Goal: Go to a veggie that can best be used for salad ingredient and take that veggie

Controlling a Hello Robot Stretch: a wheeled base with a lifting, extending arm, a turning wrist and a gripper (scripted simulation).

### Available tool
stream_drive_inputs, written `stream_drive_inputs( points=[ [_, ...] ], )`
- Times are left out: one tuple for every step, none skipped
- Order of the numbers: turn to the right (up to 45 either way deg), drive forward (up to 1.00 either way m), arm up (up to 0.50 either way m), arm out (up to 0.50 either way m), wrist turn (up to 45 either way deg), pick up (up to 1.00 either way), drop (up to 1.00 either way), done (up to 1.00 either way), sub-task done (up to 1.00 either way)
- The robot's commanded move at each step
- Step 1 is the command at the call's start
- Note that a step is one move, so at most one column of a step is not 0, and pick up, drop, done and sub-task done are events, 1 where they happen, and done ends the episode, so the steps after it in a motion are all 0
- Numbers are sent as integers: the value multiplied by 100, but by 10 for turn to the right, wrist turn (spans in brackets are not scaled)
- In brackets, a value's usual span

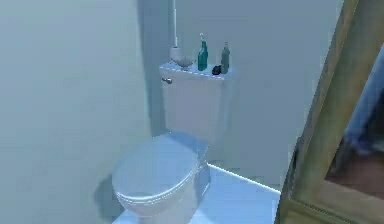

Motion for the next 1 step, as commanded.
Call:
stream_drive_inputs(
  points=[
    [450,0,0,0,0,0,0,0,0]
  ],
)
